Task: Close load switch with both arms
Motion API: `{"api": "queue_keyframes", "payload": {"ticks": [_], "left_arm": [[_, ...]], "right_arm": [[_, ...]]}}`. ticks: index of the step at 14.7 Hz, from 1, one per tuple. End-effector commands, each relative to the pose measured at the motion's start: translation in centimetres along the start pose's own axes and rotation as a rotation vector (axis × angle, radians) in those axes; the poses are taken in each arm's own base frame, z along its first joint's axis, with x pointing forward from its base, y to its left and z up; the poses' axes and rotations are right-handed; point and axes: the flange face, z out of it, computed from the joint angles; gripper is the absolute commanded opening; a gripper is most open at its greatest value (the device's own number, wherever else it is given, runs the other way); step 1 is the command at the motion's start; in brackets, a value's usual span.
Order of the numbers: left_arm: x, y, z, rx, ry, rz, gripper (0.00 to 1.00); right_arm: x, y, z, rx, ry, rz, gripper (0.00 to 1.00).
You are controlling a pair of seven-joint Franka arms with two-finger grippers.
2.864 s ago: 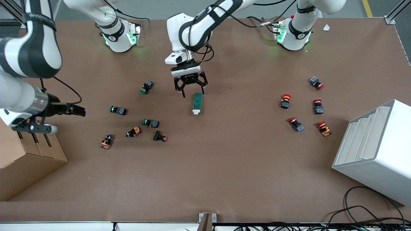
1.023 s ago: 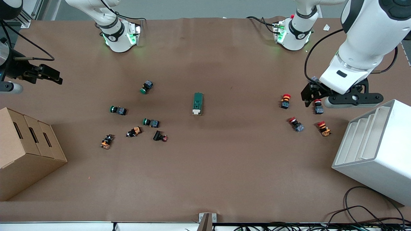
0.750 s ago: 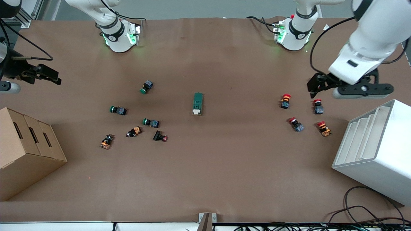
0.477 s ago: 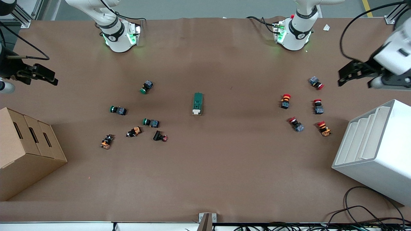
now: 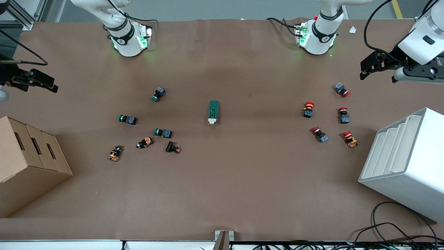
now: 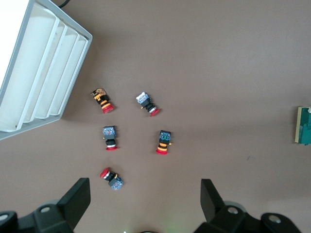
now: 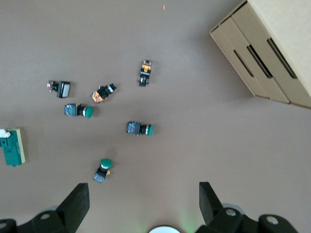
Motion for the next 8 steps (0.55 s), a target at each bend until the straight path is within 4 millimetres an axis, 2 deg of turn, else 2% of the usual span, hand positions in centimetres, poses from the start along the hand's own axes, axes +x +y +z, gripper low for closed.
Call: {"api": "queue_keyframes", "payload": {"ticks": [1, 4, 8], "left_arm": [[-1.3, 0.8, -0.5, 0.027, -0.005, -0.018, 1.00], [-0.6, 0.7, -0.6, 0.034, 0.000, -0.021, 1.00], [-0.1, 0.3, -1.1, 0.033, 0.011, -0.026, 1.00]], "right_arm": [[-1.3, 0.5, -0.8, 0.021, -0.012, -0.002, 1.00], [-4.2, 0.2, -1.2, 0.023, 0.008, -0.011, 1.00], [-5.1, 0.1, -1.3, 0.023, 0.012, -0.013, 1.00]]}}
